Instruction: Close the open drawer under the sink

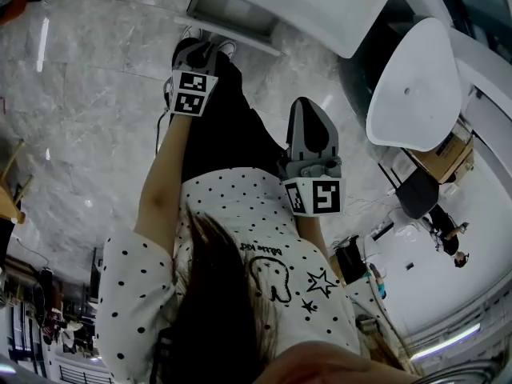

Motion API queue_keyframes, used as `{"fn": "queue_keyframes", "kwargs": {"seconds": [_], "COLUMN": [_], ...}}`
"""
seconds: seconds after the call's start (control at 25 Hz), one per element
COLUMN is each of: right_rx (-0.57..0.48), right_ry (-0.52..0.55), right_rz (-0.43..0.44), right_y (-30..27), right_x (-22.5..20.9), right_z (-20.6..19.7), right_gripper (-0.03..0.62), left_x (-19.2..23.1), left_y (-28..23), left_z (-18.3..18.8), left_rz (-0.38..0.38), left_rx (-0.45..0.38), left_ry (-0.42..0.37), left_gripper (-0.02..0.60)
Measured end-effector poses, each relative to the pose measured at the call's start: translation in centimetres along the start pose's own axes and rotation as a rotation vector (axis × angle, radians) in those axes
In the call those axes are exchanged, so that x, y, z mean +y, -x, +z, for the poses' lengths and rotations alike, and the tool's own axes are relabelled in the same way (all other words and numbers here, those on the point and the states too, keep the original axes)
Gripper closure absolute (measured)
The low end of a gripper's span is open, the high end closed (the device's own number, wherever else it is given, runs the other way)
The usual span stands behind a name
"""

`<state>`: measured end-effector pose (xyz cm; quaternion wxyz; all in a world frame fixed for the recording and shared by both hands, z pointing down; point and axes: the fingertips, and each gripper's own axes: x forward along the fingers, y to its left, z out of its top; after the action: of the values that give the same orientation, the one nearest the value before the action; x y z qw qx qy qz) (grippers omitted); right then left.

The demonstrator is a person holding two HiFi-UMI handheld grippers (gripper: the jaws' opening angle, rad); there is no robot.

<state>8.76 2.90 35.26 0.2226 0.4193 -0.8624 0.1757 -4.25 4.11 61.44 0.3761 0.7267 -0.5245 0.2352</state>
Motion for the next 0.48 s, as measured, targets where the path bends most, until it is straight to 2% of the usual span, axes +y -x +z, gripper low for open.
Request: {"fn": "queue_keyframes", "kwargs": {"seconds": [0.12,0.48], "right_rx": [0.017,0.063], "right_ry": [-0.005,-0.016], "right_rz": [-0.015,-0.042], "right_y": [0.2,0.4], "right_x": [-0.7,-1.7], "right_z": [-0.8,-1.6], "right_gripper": [0.579,0.579], "left_x": [-0.2,-0.1], "left_y": [-2.2,-6.9], "left_z": [-1.5,-3.1], "left_rz": [-0.009,0.01], "left_rx": [0.045,0.124], "left_ry": [0.007,0.012], "left_gripper": [0.506,0.463]}}
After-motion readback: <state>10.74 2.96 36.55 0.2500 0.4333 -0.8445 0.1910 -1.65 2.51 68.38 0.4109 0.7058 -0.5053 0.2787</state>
